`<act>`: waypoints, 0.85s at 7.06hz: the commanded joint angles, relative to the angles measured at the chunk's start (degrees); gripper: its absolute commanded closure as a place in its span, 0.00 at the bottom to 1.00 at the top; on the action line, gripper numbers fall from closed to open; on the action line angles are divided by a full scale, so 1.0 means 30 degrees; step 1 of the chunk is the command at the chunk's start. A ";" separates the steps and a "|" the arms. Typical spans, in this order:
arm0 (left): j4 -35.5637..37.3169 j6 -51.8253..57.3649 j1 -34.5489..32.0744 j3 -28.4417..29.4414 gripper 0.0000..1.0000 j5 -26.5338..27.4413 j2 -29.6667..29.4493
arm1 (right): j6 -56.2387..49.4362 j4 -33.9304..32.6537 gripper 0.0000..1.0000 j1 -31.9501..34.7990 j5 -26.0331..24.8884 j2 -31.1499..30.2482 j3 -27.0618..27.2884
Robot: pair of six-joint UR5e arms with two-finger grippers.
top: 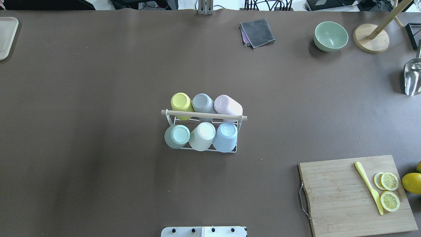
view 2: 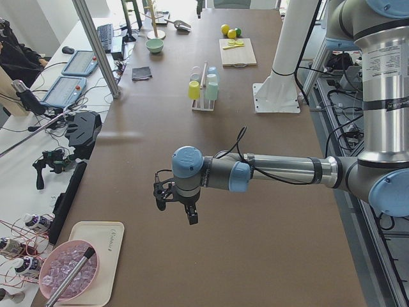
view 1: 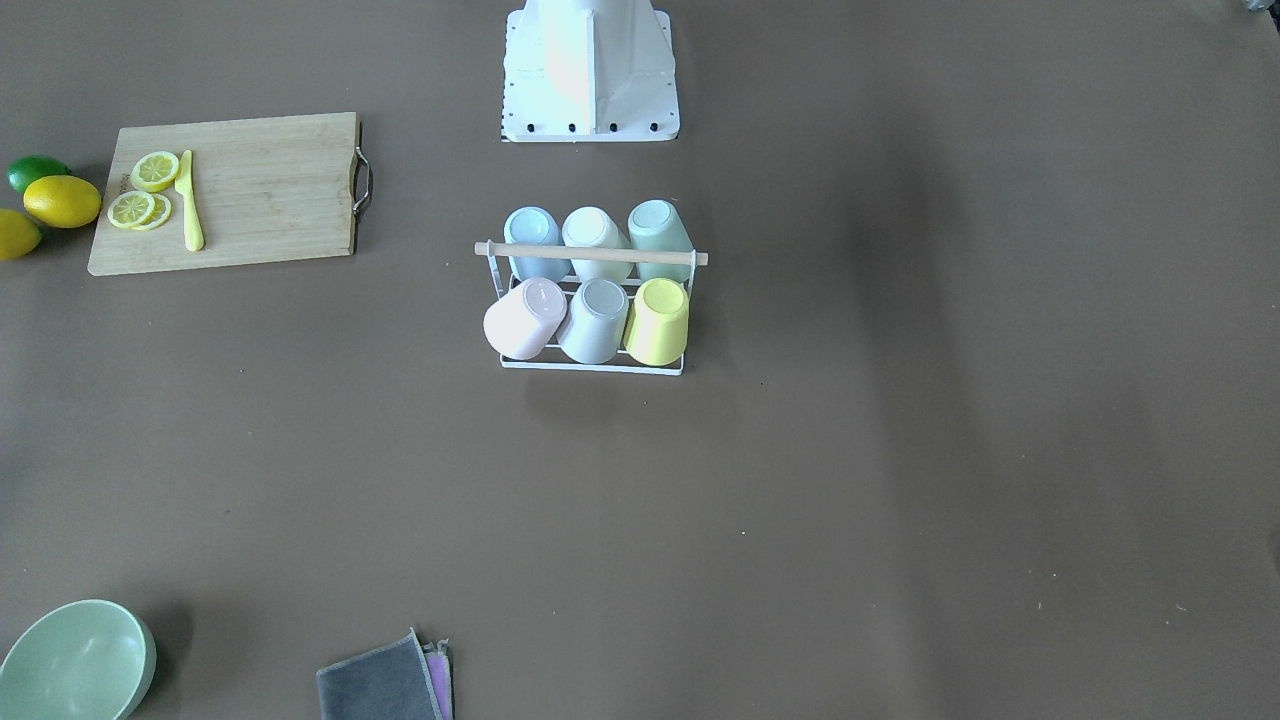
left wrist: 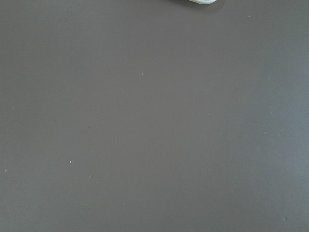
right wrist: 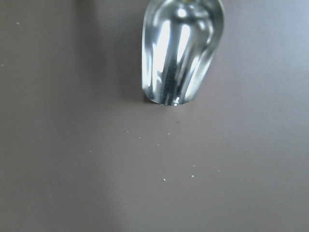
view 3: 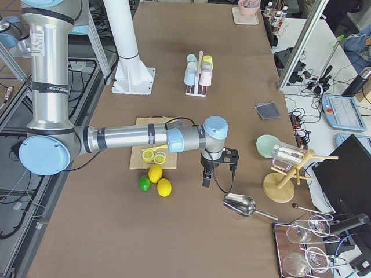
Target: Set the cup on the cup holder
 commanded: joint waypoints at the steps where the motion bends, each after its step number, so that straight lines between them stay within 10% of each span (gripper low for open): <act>1: -0.0053 0.2068 -0.0129 -0.0134 0.02 0.0282 0.0730 | -0.0051 -0.1373 0.00 0.1466 0.0464 -0.0593 -0.0175; 6: -0.0082 0.2098 -0.0012 -0.0164 0.02 0.1894 0.0293 | -0.2942 -0.2586 0.00 0.3107 0.2922 -0.0740 0.0405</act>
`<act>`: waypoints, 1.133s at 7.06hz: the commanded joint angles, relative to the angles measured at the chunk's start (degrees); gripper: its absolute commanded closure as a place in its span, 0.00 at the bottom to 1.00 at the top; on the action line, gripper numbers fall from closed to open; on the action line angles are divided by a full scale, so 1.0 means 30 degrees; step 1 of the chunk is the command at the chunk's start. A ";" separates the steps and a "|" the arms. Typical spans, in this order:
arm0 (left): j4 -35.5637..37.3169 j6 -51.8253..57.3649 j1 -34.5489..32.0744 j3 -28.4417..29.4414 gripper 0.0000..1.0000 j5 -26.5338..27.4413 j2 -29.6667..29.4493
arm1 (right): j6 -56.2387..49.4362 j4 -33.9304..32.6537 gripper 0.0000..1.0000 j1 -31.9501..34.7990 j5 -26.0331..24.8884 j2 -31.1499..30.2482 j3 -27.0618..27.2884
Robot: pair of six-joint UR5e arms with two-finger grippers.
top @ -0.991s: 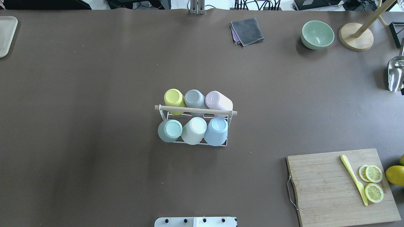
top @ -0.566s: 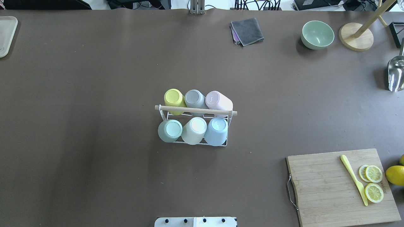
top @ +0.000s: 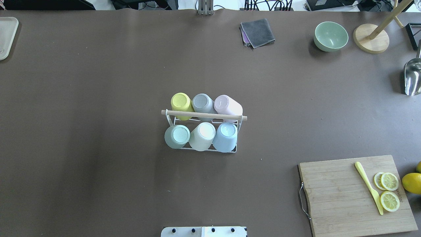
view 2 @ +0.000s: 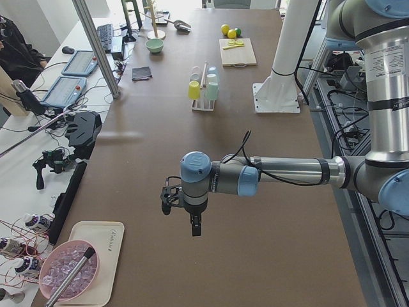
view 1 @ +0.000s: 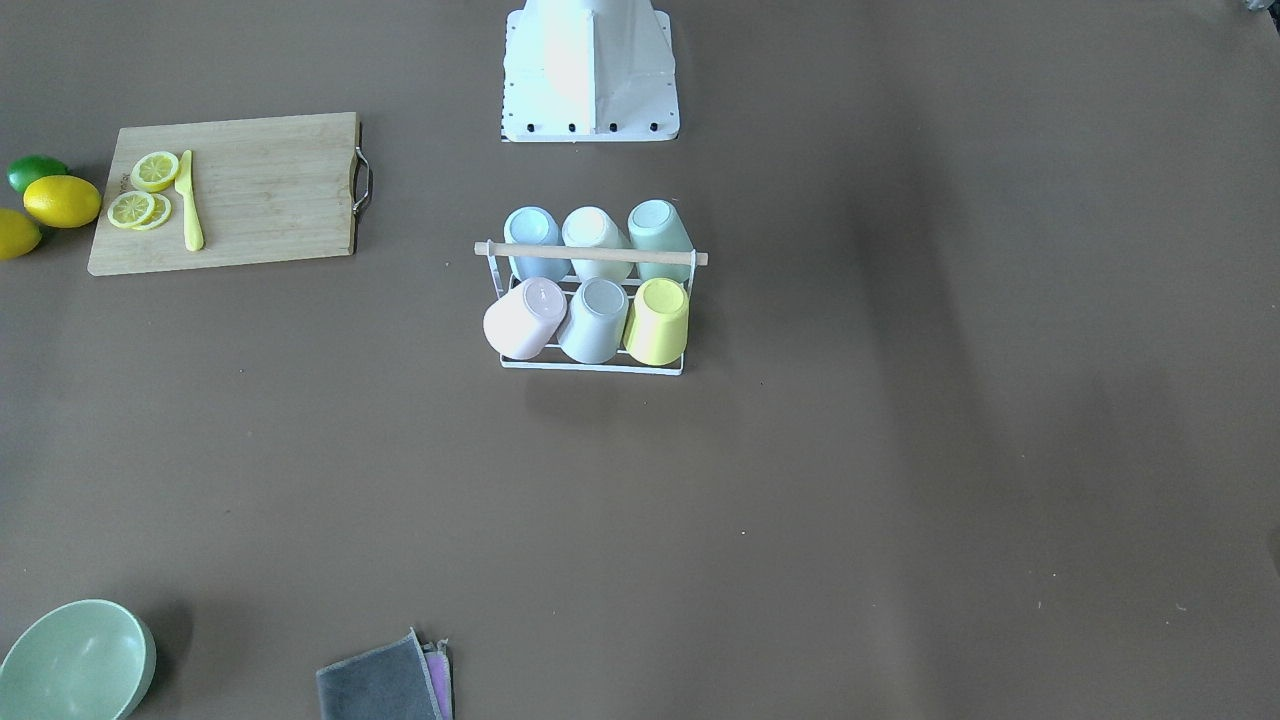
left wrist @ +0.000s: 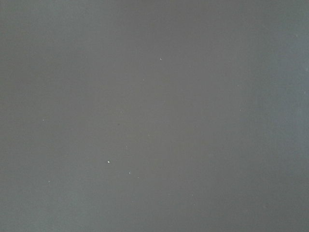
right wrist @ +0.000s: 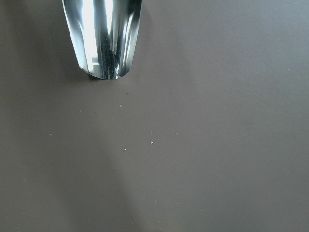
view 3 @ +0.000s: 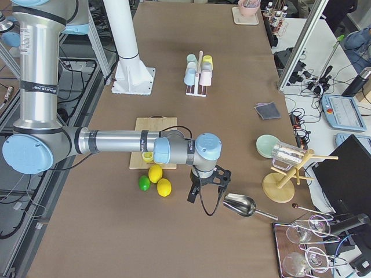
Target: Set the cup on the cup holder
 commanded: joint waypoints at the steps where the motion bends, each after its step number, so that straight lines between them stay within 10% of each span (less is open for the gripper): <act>1: -0.0017 0.0006 0.0005 -0.0048 0.02 0.0167 -0.0203 | -0.2648 -0.0043 0.00 0.0371 0.0341 -0.0068 0.1238; 8: 0.0042 0.0710 0.0005 0.0011 0.02 0.0284 -0.0115 | -0.4714 0.0133 0.00 0.0195 -0.1273 -0.0038 -0.0630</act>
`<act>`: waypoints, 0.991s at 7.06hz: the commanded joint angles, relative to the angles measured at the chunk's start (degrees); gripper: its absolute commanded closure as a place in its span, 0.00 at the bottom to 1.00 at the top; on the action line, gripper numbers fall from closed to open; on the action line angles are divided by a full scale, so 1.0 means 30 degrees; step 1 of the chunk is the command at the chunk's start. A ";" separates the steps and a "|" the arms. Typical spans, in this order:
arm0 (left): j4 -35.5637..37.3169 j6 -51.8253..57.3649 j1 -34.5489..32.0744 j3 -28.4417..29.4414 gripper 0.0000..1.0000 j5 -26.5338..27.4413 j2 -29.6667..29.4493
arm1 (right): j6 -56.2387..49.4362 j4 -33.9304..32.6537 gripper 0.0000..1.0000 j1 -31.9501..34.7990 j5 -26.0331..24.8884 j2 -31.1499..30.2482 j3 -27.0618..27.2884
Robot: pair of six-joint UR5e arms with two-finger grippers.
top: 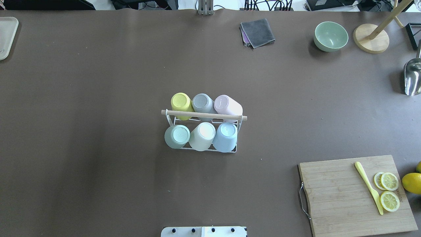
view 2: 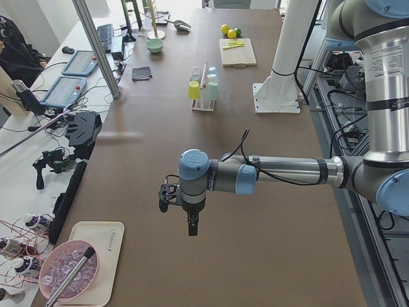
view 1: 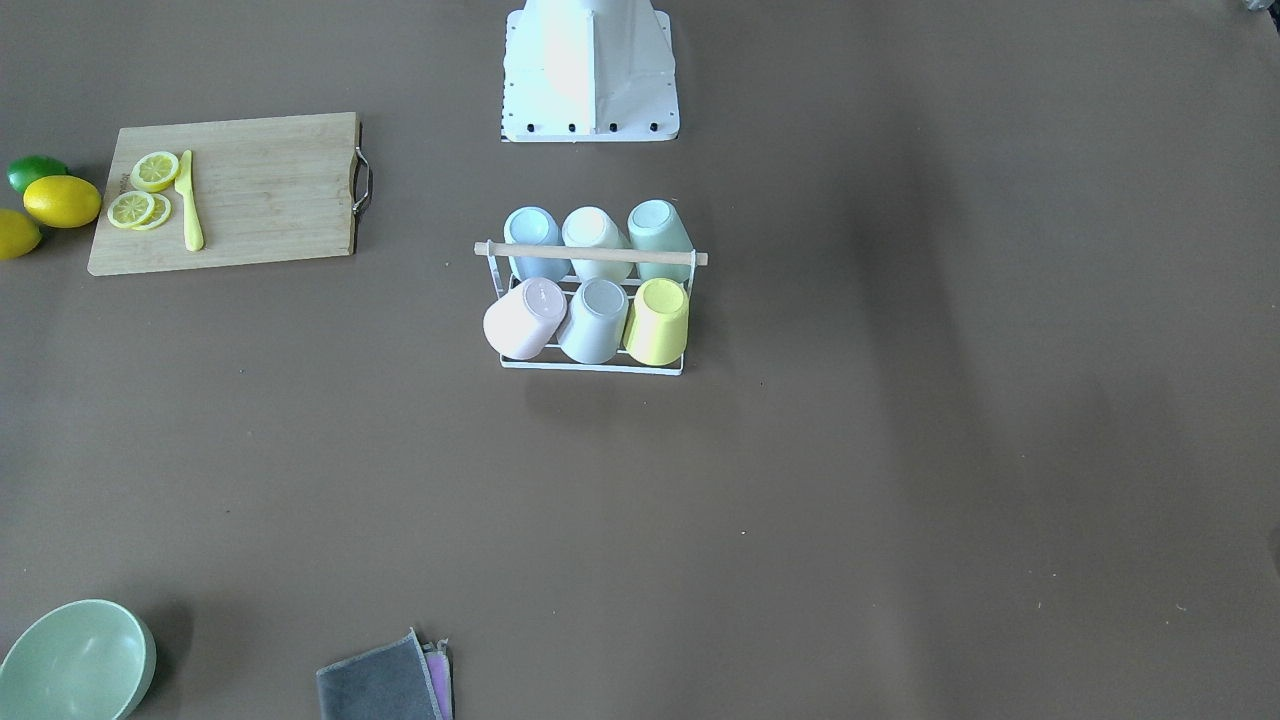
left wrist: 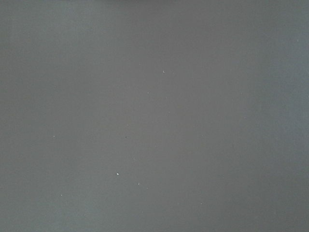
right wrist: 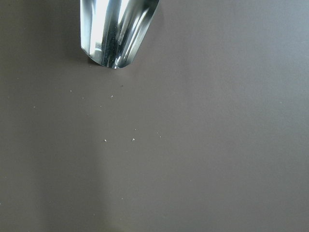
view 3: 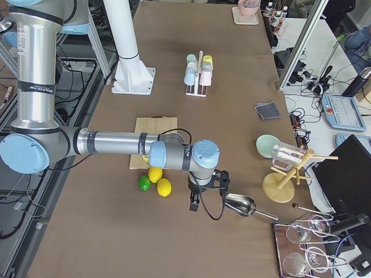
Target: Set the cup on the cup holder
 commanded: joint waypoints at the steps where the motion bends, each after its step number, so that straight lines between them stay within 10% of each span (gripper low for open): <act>1: 0.0000 0.0032 0.0000 0.0036 0.02 0.0002 0.0006 | -0.0031 0.0007 0.00 -0.0001 -0.0012 -0.0023 -0.0069; 7: 0.0000 0.0032 0.0000 0.0065 0.02 0.0031 -0.0024 | -0.0060 0.0007 0.00 -0.0001 -0.0129 -0.0024 -0.0274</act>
